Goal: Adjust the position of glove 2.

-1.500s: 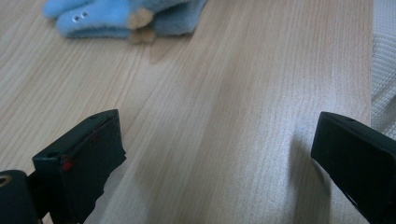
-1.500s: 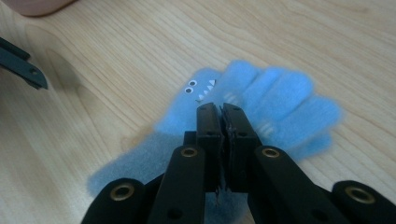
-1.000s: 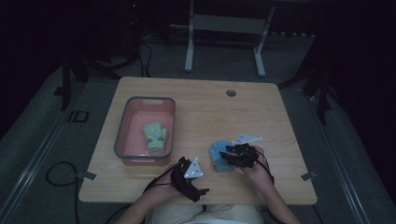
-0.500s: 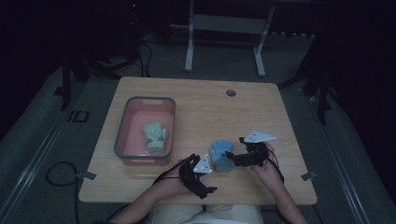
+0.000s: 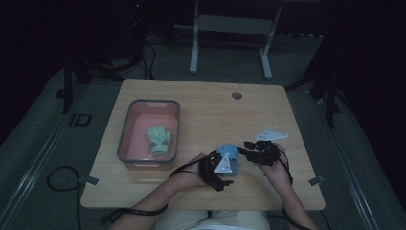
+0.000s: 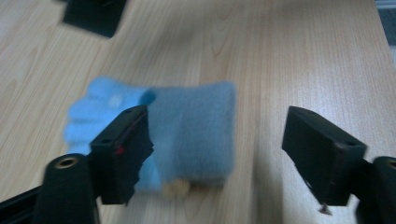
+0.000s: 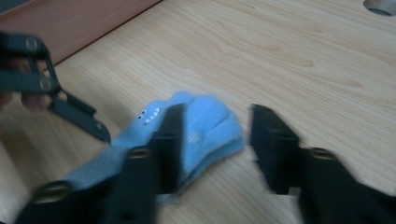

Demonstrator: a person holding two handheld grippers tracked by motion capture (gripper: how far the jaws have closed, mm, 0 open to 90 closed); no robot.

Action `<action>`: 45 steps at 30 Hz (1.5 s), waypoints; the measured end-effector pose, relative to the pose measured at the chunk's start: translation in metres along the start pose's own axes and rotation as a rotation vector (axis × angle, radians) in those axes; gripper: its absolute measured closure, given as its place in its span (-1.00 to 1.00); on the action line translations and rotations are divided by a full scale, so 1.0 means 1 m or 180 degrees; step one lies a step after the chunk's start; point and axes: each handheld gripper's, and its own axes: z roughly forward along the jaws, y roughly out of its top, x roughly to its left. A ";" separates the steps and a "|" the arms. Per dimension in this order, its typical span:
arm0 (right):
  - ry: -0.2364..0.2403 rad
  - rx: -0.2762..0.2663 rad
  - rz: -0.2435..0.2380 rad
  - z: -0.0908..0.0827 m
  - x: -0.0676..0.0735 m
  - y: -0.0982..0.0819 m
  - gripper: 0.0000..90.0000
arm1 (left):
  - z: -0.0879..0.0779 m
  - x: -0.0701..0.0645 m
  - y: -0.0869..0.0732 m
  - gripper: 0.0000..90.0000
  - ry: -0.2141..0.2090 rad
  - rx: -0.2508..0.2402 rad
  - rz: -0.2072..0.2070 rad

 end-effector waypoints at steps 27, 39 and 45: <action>-0.0116 0.0579 0.0441 0.054 0.002 -0.015 -0.01 | 0.022 0.010 -0.008 0.59 0.0021 0.0289 0.0180; 0.0118 0.0469 0.0398 0.058 0.012 -0.018 0.71 | 0.021 0.016 -0.007 0.63 -0.0109 0.0329 0.0102; 0.0198 0.0468 0.0341 0.056 0.014 -0.016 0.79 | 0.015 0.020 -0.005 0.66 -0.0154 0.0354 0.0027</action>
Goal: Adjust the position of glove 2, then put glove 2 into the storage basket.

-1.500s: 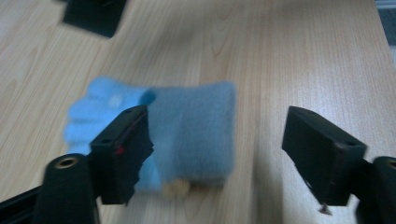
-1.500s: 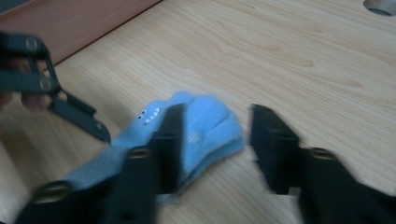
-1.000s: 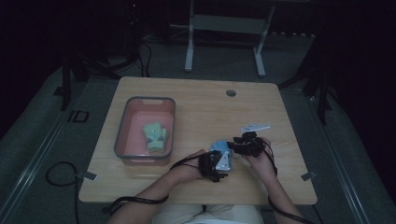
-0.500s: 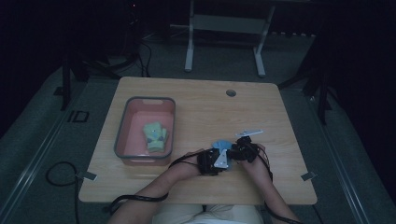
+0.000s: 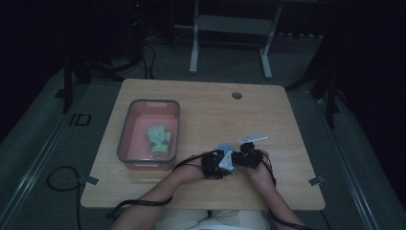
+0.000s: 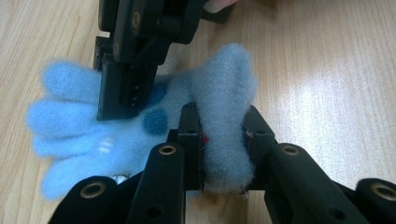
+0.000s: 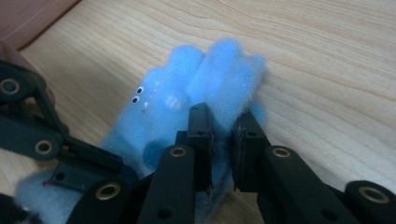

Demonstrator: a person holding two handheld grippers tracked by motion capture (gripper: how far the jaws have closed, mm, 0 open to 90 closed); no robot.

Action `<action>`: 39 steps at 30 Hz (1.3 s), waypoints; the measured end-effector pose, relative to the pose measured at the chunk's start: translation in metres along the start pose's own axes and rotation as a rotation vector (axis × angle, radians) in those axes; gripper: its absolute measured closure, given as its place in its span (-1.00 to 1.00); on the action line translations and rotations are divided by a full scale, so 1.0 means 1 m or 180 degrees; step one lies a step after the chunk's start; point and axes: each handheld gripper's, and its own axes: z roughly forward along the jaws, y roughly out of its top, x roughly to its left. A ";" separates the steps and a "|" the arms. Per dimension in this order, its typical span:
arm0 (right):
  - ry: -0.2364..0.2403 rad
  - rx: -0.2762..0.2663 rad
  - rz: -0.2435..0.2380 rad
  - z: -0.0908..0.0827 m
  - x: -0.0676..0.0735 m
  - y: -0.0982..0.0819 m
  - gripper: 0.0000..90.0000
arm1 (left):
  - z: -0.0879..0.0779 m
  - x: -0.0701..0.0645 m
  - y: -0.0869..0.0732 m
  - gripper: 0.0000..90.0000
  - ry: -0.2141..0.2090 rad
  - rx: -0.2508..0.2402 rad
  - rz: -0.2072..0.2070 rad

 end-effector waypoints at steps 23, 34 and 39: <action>0.0096 -0.0378 -0.0148 -0.033 0.014 0.049 0.81 | -0.055 0.017 0.016 0.68 0.0289 -0.0027 0.0086; 0.0132 -0.0455 -0.0281 -0.038 0.030 0.079 0.81 | -0.088 0.025 0.017 0.68 0.0399 0.0018 0.0072; 0.0130 -0.0489 -0.0378 -0.037 0.039 0.092 0.81 | -0.104 0.029 0.015 0.68 0.0466 0.0050 0.0066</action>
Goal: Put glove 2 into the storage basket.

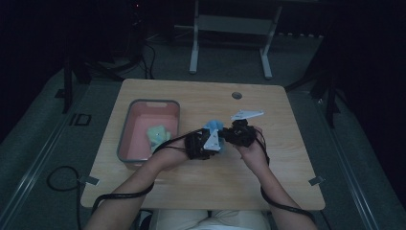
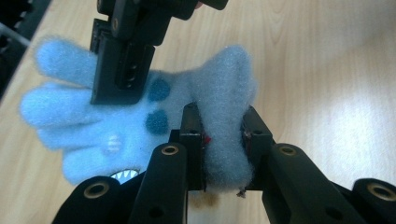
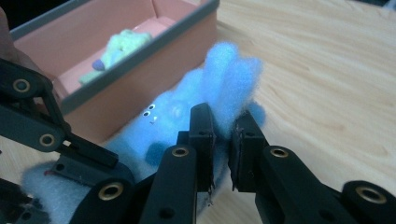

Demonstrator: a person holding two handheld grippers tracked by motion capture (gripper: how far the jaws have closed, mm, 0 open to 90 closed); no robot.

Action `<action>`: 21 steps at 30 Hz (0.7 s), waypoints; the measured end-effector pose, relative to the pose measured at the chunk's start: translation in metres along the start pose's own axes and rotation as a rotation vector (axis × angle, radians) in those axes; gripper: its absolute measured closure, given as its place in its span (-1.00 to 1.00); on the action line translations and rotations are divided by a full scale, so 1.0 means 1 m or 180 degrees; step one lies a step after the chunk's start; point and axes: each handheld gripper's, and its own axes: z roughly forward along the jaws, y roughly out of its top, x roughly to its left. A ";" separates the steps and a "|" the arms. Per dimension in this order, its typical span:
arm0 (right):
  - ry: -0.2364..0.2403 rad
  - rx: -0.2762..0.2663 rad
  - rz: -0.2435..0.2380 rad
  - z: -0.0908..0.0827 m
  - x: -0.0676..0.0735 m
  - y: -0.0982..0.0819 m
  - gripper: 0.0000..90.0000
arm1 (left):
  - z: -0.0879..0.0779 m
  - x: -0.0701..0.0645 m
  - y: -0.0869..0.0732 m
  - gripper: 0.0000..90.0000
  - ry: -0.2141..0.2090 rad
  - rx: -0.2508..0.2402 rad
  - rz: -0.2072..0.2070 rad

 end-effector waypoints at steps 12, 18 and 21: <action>0.0112 -0.0029 -0.0176 0.021 0.024 0.037 0.81 | -0.035 0.013 -0.020 0.68 0.0157 0.0123 -0.0099; 0.0201 -0.0018 -0.0287 0.039 0.043 0.054 0.81 | -0.056 0.017 -0.039 0.68 0.0244 0.0222 -0.0172; 0.0259 -0.0021 -0.0321 0.049 0.052 0.062 0.81 | -0.066 0.019 -0.049 0.68 0.0274 0.0256 -0.0239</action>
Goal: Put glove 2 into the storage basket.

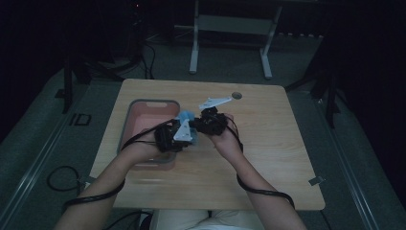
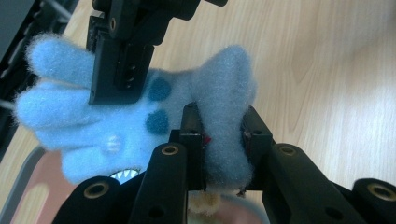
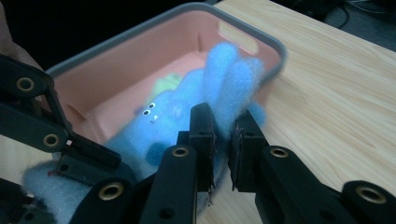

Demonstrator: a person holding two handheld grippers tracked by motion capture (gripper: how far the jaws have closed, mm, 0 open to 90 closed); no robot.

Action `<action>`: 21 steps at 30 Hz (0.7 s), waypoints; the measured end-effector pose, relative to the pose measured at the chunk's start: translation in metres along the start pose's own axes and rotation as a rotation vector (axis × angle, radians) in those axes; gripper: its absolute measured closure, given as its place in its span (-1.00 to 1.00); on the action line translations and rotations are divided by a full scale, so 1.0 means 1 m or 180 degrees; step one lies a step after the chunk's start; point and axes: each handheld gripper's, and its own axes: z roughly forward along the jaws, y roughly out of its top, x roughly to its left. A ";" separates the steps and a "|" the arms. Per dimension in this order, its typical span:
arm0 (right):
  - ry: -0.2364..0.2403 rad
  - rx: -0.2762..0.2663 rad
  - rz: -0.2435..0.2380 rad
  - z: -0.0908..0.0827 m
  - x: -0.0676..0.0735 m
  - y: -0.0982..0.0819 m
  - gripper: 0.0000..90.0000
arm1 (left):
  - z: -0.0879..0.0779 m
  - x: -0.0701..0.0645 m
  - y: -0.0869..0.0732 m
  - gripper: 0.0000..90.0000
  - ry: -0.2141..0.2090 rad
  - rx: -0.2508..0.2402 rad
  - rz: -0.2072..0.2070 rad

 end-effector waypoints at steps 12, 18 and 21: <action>0.0239 0.0036 -0.0077 0.049 0.028 0.021 0.81 | -0.021 0.007 -0.050 0.68 0.0060 0.0203 -0.0221; 0.0304 0.0068 -0.0091 0.073 0.039 0.024 0.81 | -0.018 0.012 -0.073 0.68 0.0030 0.0286 -0.0322; 0.0286 0.0100 -0.0056 0.084 0.040 0.020 0.81 | -0.011 0.014 -0.082 0.68 -0.0001 0.0309 -0.0381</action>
